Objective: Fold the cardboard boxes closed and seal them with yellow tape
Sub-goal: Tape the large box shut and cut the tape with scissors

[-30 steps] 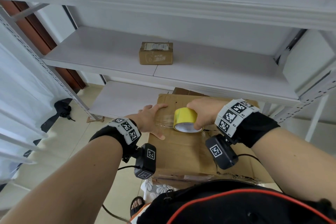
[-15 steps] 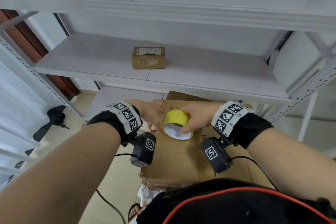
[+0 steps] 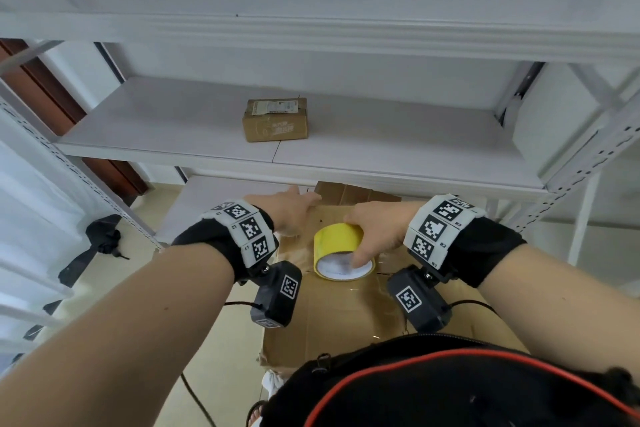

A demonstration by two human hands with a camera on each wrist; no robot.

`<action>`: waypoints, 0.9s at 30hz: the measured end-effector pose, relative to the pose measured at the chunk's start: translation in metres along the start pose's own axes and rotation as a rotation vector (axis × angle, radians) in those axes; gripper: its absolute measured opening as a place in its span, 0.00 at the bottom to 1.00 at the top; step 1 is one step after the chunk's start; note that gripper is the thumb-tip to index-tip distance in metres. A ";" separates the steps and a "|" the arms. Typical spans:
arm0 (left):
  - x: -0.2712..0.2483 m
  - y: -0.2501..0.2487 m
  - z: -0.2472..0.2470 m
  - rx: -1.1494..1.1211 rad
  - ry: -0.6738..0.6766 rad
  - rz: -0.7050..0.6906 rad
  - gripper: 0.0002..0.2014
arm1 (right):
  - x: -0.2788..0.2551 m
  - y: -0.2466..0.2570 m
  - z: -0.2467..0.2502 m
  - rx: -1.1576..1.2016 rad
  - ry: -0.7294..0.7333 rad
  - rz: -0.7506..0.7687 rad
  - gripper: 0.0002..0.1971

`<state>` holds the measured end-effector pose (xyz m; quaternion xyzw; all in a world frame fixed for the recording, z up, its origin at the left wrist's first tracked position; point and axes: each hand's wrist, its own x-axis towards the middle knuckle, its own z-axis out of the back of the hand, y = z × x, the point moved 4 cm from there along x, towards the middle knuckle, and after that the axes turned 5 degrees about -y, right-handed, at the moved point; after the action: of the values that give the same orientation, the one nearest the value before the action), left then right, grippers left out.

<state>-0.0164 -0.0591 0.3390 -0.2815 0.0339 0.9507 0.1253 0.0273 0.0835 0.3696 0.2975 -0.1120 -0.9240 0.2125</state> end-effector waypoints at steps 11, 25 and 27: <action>0.022 -0.017 -0.003 -0.093 -0.042 -0.047 0.27 | -0.002 -0.004 0.002 0.050 0.045 0.025 0.26; 0.030 -0.019 0.005 -0.046 0.102 -0.081 0.28 | -0.006 -0.009 0.007 0.109 -0.016 0.051 0.20; 0.031 -0.017 0.004 -0.072 0.111 -0.078 0.30 | -0.006 -0.008 0.006 0.106 -0.001 0.055 0.19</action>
<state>-0.0393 -0.0356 0.3251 -0.3393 -0.0044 0.9287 0.1499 0.0249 0.0939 0.3747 0.3047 -0.1689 -0.9107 0.2217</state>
